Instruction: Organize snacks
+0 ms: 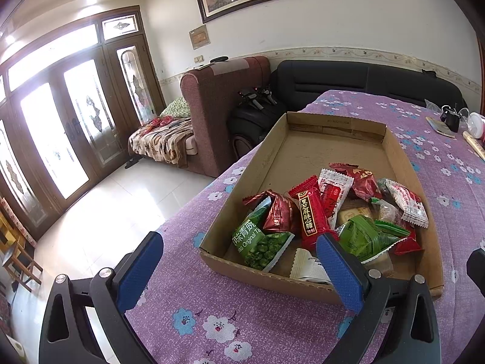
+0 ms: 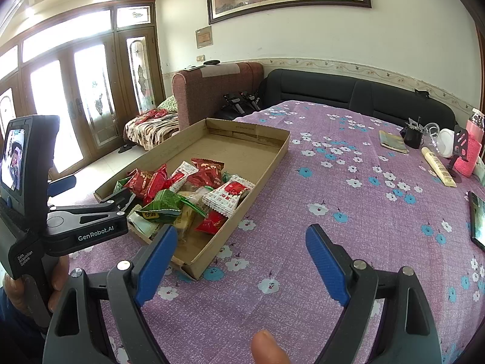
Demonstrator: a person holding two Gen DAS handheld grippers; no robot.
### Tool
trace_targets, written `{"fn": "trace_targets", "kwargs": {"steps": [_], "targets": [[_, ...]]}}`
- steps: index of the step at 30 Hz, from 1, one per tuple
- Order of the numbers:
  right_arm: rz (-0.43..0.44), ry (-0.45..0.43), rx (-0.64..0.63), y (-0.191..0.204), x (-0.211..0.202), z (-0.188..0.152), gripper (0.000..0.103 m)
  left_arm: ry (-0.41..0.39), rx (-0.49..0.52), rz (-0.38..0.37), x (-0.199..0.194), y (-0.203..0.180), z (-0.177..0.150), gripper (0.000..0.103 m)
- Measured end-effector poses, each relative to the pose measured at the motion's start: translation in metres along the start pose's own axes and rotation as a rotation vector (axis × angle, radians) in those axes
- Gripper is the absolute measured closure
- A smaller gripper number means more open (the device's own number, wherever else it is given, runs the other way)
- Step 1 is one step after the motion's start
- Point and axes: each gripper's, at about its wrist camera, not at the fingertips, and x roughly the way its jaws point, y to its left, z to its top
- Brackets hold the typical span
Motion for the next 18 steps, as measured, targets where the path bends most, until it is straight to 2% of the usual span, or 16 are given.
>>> {"fn": "trace_targets", "kwargs": {"steps": [18], "targets": [[0.0, 0.0, -0.001, 0.0002, -0.0002, 0.0, 0.016, 0.0, 0.0, 0.002, -0.0012, -0.0007, 0.0001, 0.001]]}}
